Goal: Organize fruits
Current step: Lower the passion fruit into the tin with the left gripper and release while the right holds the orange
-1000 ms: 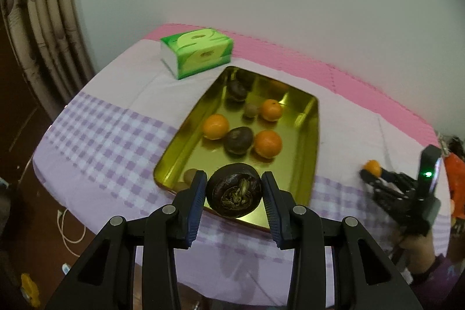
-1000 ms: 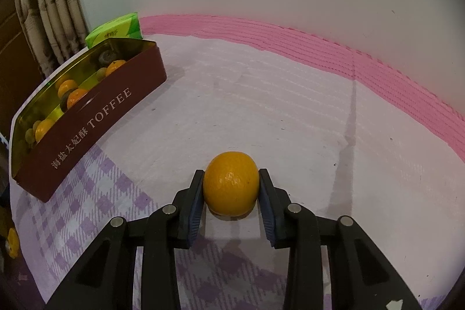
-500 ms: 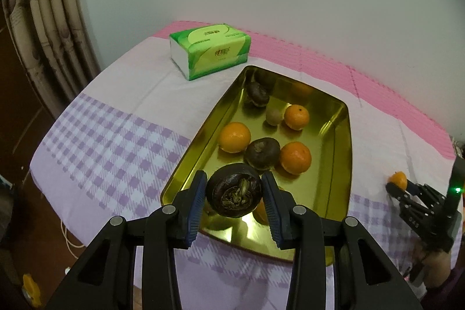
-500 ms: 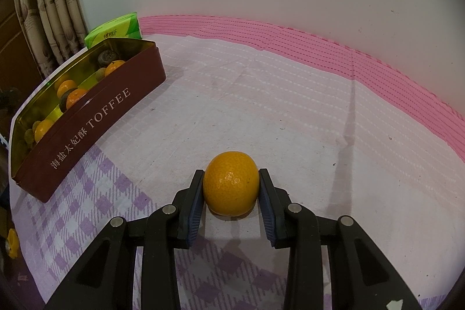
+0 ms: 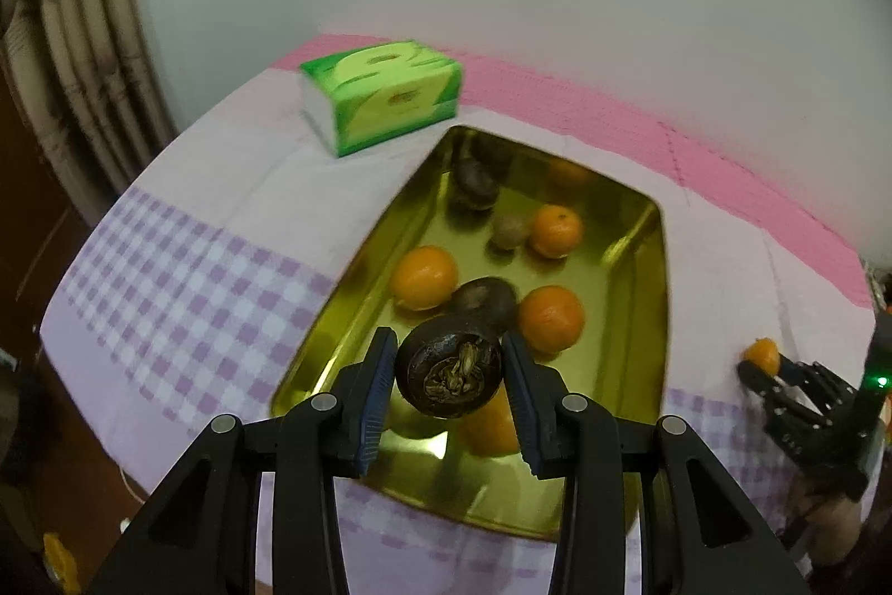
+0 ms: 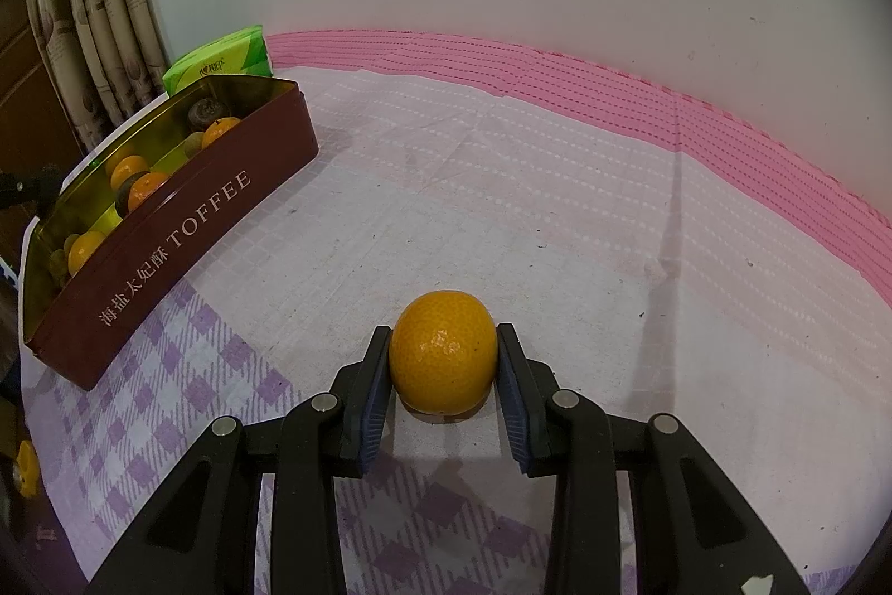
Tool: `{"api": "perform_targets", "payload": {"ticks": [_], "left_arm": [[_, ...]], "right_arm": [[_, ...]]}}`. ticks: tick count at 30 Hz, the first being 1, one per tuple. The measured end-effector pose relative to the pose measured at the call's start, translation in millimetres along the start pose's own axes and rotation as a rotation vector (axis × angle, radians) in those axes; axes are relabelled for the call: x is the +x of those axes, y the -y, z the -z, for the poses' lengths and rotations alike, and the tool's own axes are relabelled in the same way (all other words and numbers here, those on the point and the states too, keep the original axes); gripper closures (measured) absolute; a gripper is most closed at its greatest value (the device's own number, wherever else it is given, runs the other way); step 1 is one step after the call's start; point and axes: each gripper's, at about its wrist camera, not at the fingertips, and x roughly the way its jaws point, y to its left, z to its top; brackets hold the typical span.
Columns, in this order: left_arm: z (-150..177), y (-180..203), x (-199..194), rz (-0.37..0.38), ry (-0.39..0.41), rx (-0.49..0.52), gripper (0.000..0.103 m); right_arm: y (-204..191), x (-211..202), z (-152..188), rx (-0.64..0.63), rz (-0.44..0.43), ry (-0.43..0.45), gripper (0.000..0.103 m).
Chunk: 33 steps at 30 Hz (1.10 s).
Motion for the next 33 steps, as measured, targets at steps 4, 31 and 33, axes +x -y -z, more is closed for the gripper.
{"api": "perform_targets", "payload": {"ticks": [4, 31, 33], "left_arm": [[-5.8, 23.3, 8.3, 0.063, -0.032, 0.047, 0.063], [14.7, 59.2, 47.8, 0.121, -0.157, 0.107, 0.063], [15.1, 59.9, 48.5, 0.12, -0.159, 0.112, 0.063]], "right_arm": [[0.4, -0.1, 0.2, 0.0, 0.0, 0.0, 0.07], [0.8, 0.1, 0.7, 0.004, -0.006, 0.0, 0.07], [0.2, 0.2, 0.5, 0.004, -0.005, 0.0, 0.07]]}}
